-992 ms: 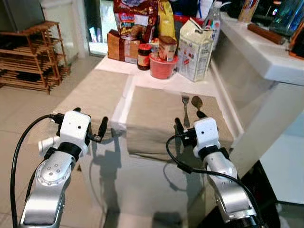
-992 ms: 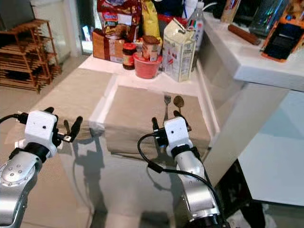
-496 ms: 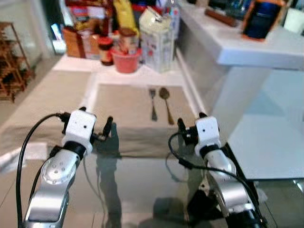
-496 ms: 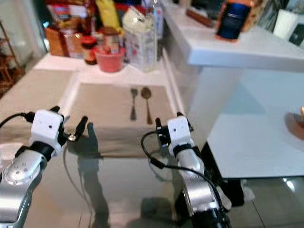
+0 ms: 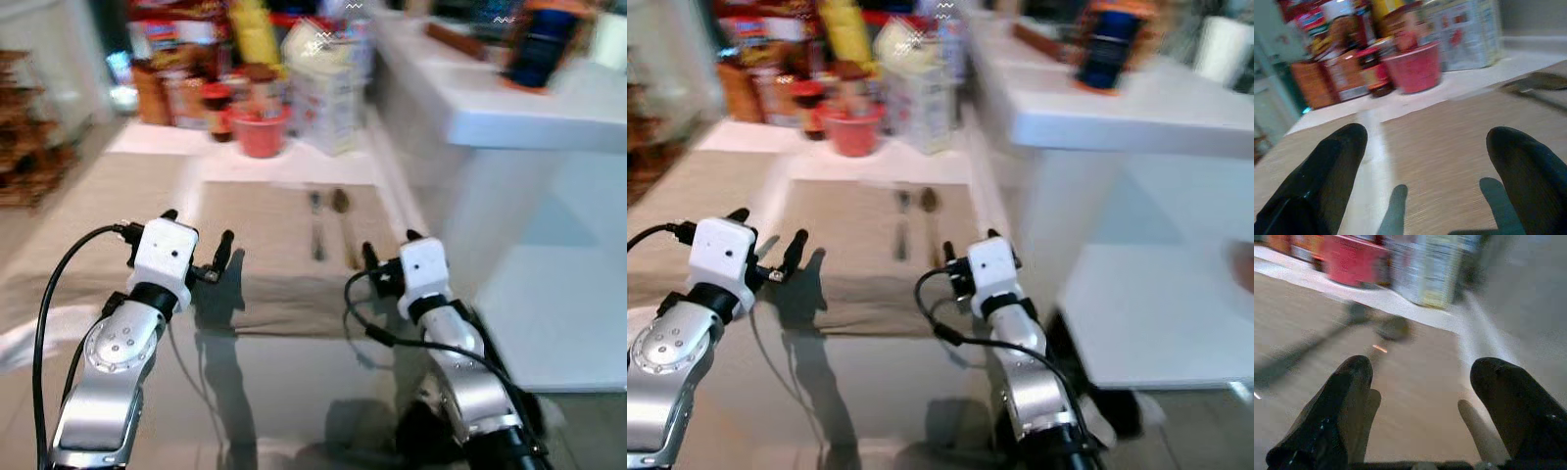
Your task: Setting the table
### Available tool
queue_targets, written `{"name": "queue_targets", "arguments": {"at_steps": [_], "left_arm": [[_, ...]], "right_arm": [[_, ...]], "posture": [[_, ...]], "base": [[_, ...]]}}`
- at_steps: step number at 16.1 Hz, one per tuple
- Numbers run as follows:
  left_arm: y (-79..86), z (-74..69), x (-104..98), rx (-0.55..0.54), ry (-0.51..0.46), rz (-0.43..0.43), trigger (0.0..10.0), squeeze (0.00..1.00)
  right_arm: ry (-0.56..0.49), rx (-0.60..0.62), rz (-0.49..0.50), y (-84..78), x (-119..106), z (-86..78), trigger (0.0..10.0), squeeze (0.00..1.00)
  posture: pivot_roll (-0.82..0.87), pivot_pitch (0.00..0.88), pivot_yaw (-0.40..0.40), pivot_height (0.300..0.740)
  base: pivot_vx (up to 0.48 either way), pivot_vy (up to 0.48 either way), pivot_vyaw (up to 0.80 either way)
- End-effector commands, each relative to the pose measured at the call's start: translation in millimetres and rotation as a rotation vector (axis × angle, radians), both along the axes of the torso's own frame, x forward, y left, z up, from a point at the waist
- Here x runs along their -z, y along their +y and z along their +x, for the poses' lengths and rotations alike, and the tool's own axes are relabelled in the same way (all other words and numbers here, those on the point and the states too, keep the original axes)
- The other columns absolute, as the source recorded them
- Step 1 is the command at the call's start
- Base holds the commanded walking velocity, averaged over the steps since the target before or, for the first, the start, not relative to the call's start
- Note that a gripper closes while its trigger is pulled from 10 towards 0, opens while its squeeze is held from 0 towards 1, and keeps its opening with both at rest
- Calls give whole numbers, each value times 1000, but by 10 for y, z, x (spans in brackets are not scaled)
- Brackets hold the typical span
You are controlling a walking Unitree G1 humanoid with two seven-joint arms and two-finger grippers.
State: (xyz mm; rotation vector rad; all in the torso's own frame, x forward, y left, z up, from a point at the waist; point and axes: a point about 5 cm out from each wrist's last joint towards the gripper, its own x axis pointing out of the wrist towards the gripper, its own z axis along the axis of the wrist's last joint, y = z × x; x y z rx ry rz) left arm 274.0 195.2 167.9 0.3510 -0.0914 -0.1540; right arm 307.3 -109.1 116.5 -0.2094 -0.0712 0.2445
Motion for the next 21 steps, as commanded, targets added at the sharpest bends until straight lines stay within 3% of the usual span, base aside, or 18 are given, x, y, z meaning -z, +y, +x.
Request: {"name": "queue_targets", "arguments": {"at_steps": [1,4,13,16,21], "left_arm": [[-22,-2,-29,15,-11,17,10000,0],[-46,6,-34,24,-21,23,10000,0],[-78,16,-72,60,-32,66,10000,0],[-76,21,-79,73,-33,76,10000,0],[-66,4,-97,85,-36,89,10000,0]], "right_arm": [[-32,-40,19,76,-86,43,10000,0],[-26,-39,23,92,-89,71,10000,0],[-27,-27,77,172,-165,166,10000,0],[88,113,161,99,-145,409,10000,0],[47,337,112,-165,-432,792,10000,0]], "posture": [[104,0,-48,736],[106,0,-51,736],[107,0,-31,736],[108,0,-18,736],[137,0,-19,736]], "base": [[334,345,0],[330,349,0],[0,0,0],[0,0,0],[0,0,0]]}}
